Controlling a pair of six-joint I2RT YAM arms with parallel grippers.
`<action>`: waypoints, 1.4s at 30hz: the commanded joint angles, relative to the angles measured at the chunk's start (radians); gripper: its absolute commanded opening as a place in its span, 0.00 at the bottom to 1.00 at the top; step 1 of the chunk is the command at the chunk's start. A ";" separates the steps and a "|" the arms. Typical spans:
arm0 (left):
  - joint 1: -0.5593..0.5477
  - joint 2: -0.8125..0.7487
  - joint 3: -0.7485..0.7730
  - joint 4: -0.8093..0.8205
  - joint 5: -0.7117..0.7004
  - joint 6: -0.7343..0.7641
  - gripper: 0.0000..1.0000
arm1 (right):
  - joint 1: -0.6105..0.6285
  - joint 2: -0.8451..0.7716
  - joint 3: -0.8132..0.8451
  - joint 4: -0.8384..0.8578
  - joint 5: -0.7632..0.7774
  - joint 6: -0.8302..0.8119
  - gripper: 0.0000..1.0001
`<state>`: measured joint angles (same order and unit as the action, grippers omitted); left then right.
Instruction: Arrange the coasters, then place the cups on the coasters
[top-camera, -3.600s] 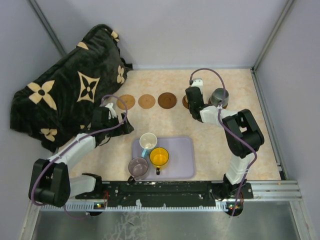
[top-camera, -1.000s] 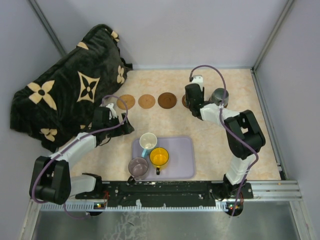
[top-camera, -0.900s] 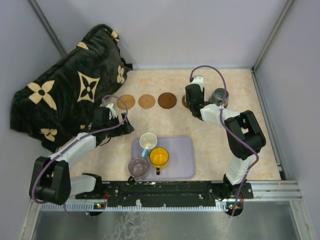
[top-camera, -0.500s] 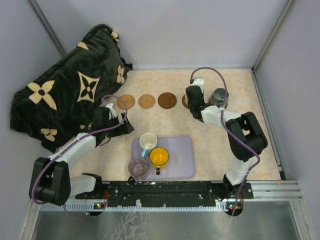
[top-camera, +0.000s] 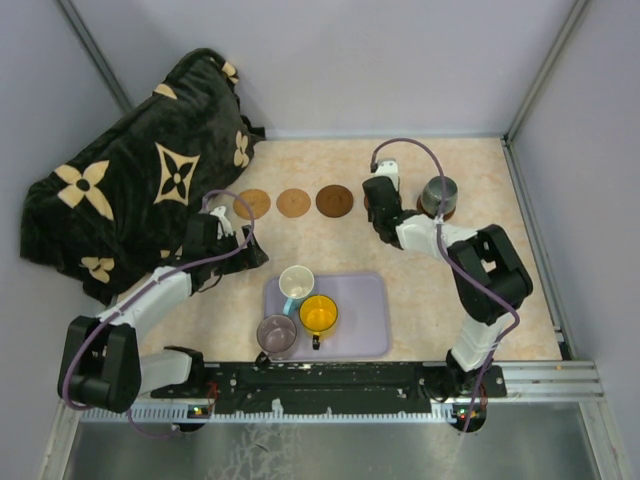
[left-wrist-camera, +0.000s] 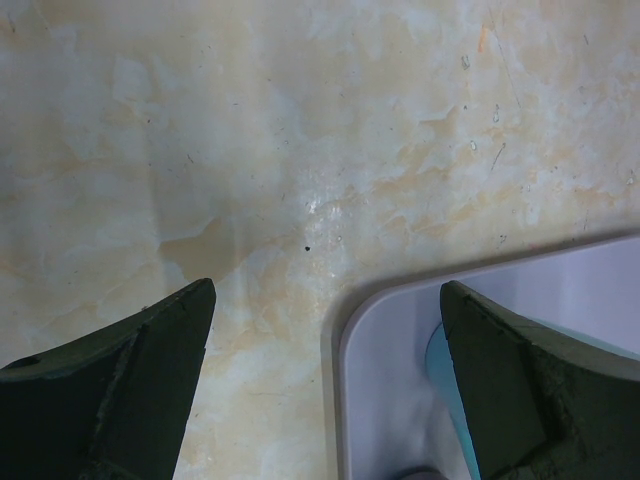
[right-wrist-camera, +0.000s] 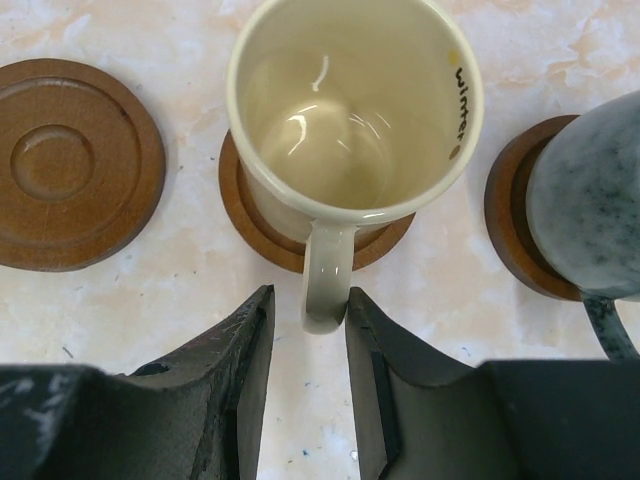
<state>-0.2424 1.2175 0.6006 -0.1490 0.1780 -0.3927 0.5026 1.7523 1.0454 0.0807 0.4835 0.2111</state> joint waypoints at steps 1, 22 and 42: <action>-0.006 -0.025 -0.007 0.013 0.012 -0.004 1.00 | 0.021 -0.053 0.012 0.024 0.038 0.009 0.35; -0.008 -0.041 -0.016 0.003 0.009 -0.005 1.00 | 0.028 -0.219 -0.066 -0.048 0.139 0.090 0.40; -0.115 -0.137 0.038 -0.108 -0.117 0.024 1.00 | 0.220 -0.416 -0.104 -0.305 0.078 0.147 0.38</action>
<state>-0.3042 1.1206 0.5919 -0.2070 0.1287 -0.3885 0.6609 1.4067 0.9421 -0.1406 0.5549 0.3199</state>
